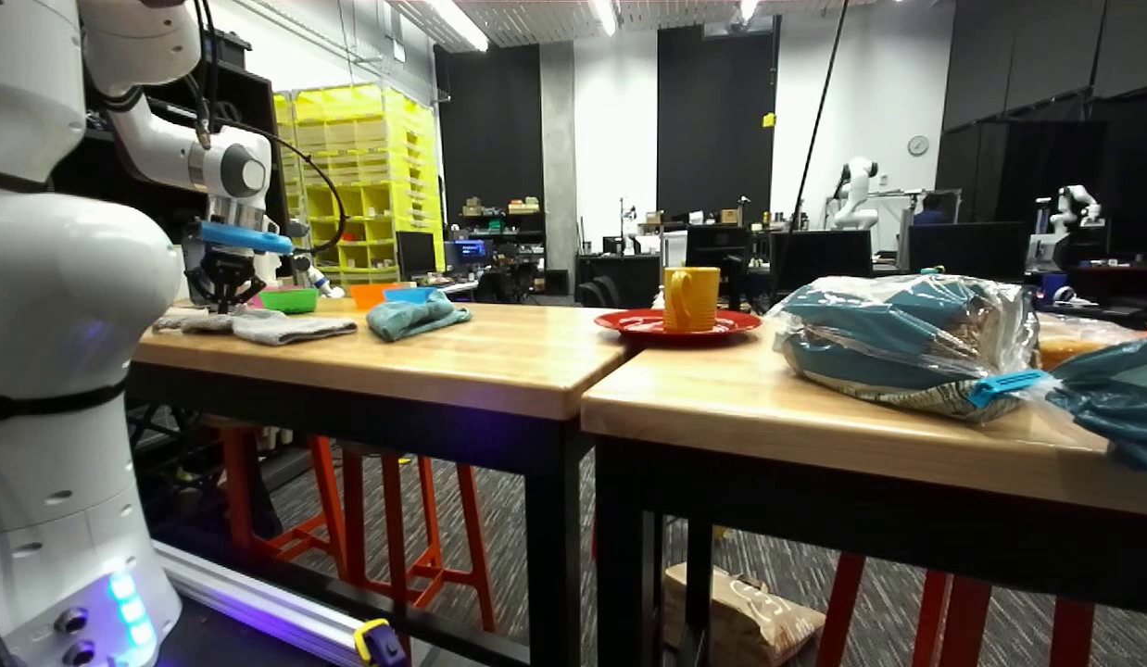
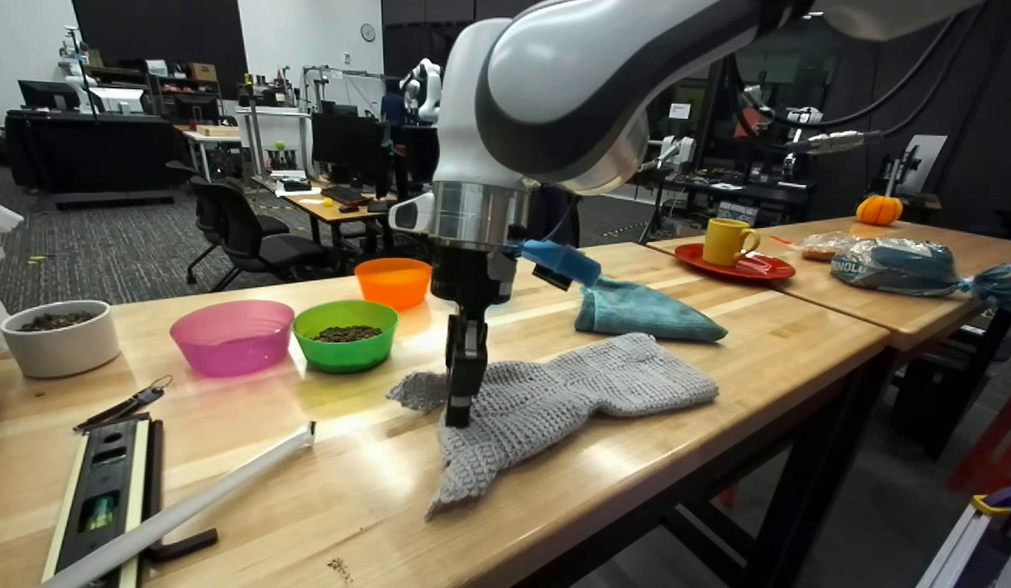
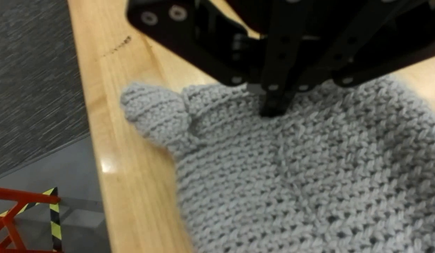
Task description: Unfold the grey cotton material
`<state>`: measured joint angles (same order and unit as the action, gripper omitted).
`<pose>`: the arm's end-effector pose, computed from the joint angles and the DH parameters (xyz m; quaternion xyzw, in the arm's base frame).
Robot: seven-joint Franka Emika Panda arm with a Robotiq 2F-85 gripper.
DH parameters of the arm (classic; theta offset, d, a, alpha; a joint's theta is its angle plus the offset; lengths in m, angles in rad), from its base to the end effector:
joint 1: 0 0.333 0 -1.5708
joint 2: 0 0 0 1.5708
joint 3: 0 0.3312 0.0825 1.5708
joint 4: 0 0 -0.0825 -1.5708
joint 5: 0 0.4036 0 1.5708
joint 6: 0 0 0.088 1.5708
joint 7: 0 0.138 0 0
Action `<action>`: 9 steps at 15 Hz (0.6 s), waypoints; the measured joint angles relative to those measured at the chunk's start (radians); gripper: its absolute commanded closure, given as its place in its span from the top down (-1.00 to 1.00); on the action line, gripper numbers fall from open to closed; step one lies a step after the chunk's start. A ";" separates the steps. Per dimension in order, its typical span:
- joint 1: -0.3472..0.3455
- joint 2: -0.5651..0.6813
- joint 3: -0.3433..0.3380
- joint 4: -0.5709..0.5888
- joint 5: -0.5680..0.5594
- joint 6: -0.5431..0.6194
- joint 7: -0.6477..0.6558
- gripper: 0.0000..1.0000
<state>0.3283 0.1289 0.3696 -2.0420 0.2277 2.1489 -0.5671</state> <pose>0.4439 0.3886 0.3583 -0.8370 -0.5342 0.0156 0.1170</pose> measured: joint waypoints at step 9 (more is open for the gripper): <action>0.033 0.071 0.062 0.095 -0.017 0.000 -0.009 -1.00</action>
<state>0.3614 0.1997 0.4320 -1.9471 0.2104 2.1490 -0.5760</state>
